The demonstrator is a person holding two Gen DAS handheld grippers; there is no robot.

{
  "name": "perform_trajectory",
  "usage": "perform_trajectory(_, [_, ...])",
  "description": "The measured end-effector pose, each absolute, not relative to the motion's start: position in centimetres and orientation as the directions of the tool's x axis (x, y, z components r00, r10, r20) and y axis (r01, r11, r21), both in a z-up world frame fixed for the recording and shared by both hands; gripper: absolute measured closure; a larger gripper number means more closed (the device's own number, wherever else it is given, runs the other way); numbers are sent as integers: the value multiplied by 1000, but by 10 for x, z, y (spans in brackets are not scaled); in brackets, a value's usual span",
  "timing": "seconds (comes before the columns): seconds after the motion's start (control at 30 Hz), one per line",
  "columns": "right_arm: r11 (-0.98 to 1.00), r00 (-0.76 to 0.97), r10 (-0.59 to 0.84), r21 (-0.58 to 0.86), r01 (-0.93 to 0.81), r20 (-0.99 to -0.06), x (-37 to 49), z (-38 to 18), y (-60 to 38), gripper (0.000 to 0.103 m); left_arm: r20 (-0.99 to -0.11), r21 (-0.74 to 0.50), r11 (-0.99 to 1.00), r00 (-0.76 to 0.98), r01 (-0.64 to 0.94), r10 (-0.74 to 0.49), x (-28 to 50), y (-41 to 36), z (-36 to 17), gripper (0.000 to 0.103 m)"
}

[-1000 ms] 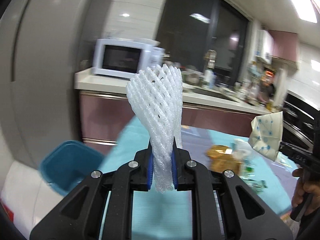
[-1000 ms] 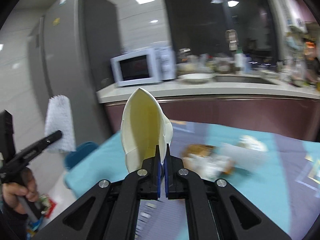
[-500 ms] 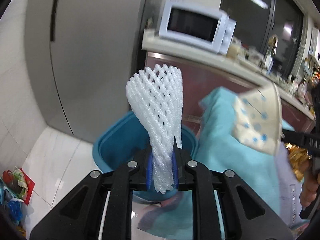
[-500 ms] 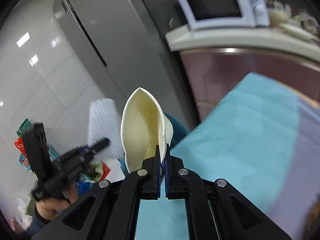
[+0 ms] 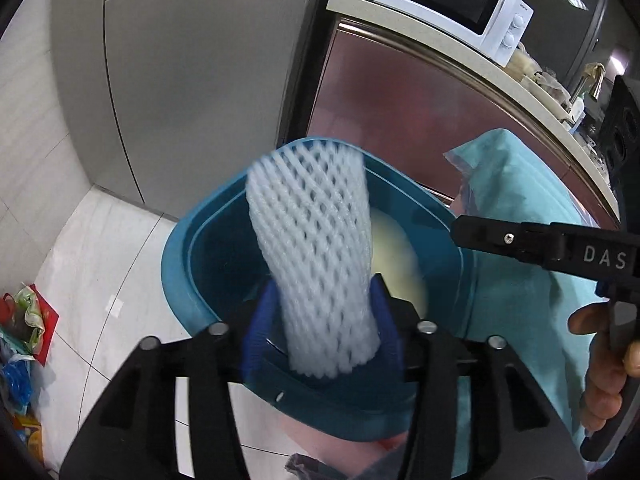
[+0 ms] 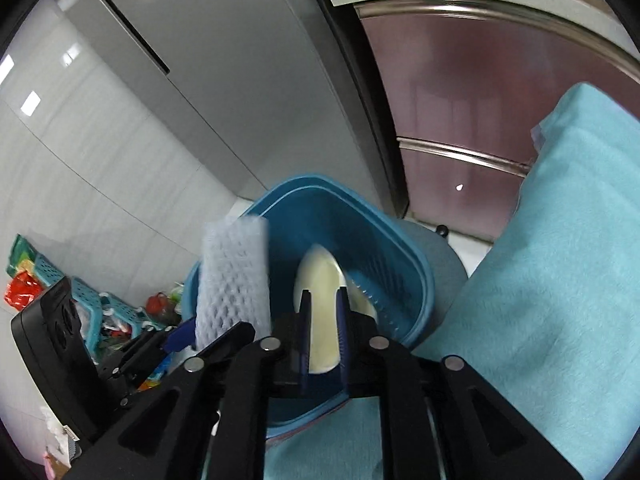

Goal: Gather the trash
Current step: 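Open both tools to drop the net and cup into the blue bin, then move both tools back over the trash on the table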

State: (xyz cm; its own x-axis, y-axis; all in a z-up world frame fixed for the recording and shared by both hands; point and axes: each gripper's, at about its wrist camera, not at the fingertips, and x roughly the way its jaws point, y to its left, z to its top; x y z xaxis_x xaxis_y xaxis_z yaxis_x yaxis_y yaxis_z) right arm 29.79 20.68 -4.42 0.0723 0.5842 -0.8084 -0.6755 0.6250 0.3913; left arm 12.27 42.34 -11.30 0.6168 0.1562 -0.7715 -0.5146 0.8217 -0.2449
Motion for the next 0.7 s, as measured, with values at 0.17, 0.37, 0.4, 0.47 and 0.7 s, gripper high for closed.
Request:
perform_trajectory(0.17, [619,112,613,388,-683,-782,290,-30,188,73,-758,-229,821,625,-523,187,125,407,-107,16])
perform_trajectory(0.37, [623,261,673,340,-705,-692,274,8,135,43,-681,-206,838,689,-505,248,119,385,-69,6])
perform_trajectory(0.4, [628,289,679,330,-704,-675,270,15,123,38,-662,-218,838,707,-500,249,115,382,-60,6])
perform_trajectory(0.47, [643,349,688,311,-700,-637,260,28,96,26,-601,-257,843,761,-472,243,104,369,-36,6])
perform_trajectory(0.7, [716,552,678,269,-643,-485,214,59,-14,7,-364,-247,916,906,-316,215,67,280,33,6])
